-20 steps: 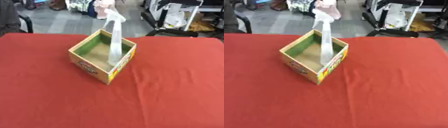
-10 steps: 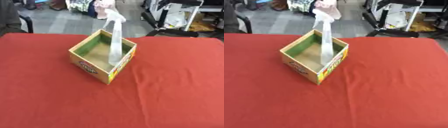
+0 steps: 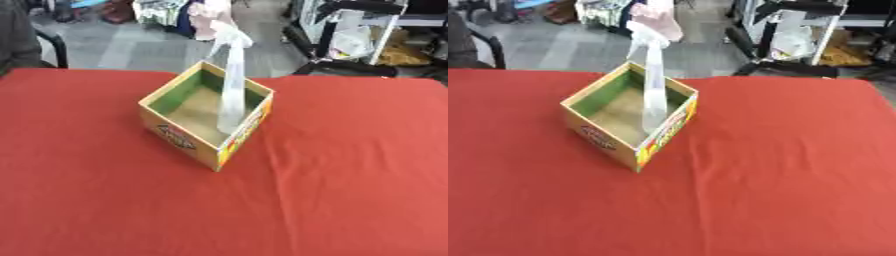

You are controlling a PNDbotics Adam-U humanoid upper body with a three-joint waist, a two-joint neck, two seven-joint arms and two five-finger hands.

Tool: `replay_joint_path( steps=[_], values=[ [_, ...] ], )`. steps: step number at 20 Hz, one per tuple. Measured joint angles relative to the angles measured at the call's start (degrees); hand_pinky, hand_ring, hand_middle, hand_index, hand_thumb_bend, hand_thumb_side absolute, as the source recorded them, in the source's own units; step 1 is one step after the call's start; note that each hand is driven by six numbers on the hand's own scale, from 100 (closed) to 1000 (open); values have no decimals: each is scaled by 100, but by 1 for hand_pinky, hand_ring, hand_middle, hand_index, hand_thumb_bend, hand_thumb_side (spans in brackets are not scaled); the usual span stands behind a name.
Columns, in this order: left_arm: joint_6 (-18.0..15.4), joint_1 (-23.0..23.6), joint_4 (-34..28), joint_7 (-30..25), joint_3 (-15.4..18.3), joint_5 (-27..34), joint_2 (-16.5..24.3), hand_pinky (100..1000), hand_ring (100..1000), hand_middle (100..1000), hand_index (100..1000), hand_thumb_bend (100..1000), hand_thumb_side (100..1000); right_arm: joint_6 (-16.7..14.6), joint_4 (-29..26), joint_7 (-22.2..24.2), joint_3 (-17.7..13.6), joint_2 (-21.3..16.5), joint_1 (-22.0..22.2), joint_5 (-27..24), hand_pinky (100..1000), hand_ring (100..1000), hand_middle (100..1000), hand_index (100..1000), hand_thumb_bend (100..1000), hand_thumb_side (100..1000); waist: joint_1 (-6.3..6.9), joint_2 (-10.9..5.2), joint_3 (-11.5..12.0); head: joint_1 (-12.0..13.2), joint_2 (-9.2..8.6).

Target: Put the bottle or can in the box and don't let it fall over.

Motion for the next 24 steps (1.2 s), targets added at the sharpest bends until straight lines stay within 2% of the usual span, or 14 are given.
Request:
replay_joint_path(
  steps=[24],
  values=[
    [37,-53,0,-233,-44,-48,-3,721,1000,1000,1000,197,1000,13,-3,141,43,17,-4,0,837,1000,1000,888,100,529,-5,1,4,-11,5]
  ],
)
